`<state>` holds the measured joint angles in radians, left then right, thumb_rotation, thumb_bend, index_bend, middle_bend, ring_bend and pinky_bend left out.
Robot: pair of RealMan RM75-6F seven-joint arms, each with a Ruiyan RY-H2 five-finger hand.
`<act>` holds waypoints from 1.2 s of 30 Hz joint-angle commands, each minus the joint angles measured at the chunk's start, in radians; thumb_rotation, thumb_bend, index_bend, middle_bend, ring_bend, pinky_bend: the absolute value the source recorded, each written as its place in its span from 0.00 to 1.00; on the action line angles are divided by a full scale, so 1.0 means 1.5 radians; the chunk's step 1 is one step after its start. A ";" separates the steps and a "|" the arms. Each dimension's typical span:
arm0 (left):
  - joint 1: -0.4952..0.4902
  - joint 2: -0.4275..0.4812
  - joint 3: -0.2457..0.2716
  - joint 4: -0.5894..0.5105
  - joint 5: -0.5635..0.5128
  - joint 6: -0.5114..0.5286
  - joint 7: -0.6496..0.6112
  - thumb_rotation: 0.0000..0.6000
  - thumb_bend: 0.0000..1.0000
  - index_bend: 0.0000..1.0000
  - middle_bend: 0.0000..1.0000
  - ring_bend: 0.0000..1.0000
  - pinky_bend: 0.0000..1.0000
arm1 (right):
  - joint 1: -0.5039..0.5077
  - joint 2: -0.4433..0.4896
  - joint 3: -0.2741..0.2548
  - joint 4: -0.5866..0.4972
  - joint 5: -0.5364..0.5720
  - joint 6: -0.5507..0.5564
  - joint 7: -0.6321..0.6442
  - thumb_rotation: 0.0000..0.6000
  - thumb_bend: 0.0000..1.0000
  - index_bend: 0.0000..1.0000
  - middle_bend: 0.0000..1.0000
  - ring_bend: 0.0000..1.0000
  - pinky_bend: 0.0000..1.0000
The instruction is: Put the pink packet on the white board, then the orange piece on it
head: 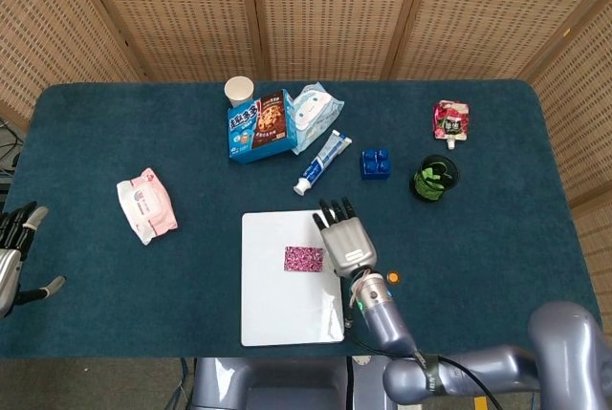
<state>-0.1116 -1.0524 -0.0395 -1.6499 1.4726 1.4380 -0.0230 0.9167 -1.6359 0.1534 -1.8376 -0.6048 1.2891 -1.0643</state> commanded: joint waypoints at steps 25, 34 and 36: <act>-0.002 -0.010 0.002 -0.012 0.001 -0.002 0.034 1.00 0.00 0.00 0.00 0.00 0.00 | -0.185 0.105 -0.210 0.178 -0.371 -0.093 0.356 1.00 0.35 0.40 0.00 0.00 0.00; -0.002 -0.010 0.003 -0.012 0.000 -0.003 0.036 1.00 0.00 0.00 0.00 0.00 0.00 | -0.202 0.095 -0.200 0.211 -0.410 -0.098 0.394 1.00 0.35 0.41 0.00 0.00 0.00; -0.003 -0.011 0.003 -0.012 0.000 -0.004 0.037 1.00 0.00 0.00 0.00 0.00 0.00 | -0.204 0.094 -0.197 0.212 -0.413 -0.102 0.393 1.00 0.35 0.41 0.00 0.00 0.00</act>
<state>-0.1156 -1.0681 -0.0355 -1.6676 1.4730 1.4325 0.0328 0.6115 -1.4945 -0.1435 -1.5198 -1.2237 1.1377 -0.4742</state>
